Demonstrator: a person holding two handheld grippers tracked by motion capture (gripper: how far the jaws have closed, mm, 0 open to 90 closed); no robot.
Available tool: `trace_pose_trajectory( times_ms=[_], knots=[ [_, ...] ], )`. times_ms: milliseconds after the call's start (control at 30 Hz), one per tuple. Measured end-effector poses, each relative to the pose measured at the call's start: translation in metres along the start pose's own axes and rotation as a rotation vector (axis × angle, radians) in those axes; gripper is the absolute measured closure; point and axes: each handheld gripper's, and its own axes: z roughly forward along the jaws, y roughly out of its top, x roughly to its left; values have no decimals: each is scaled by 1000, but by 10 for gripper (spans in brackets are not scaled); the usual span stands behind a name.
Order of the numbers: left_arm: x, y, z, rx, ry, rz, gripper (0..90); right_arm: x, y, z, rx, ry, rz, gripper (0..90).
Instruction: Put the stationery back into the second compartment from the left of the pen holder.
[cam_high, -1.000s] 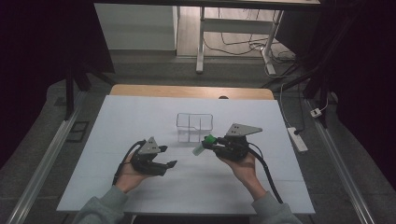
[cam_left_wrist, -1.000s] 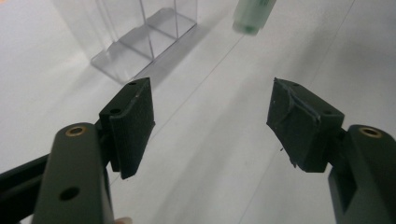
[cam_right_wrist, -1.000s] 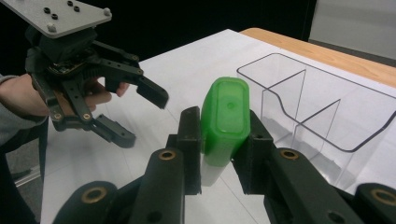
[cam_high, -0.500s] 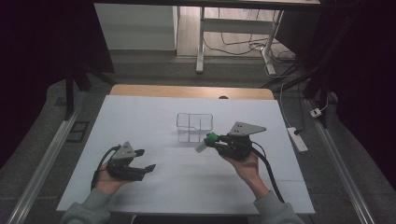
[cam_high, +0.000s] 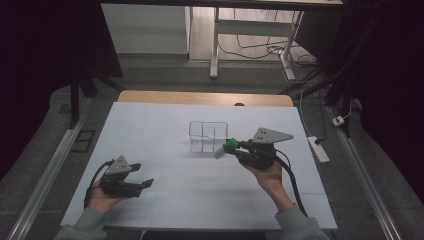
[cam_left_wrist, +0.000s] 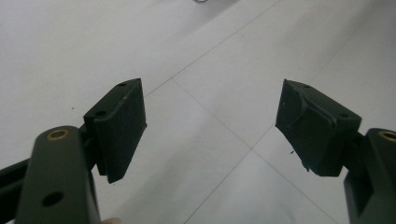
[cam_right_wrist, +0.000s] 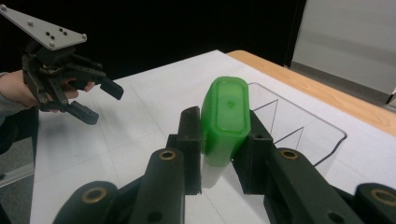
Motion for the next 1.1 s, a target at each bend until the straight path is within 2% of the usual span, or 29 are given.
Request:
trace_pose_trajectory(
  times_ms=[133,533,867,1100],
  knots=[
    [3,-4,-2,-2,4,-12,242,-1,3,-3,-14,-5,-2,735],
    [5,-5,-2,6,0,-14,239,-4,10,-4,-31,-18,-7,735],
    [4,-4,1,22,-4,-5,233,-18,27,-5,-29,-49,4,735],
    [4,-4,2,24,-5,-2,232,-32,32,8,-5,-78,25,735]
  ],
)
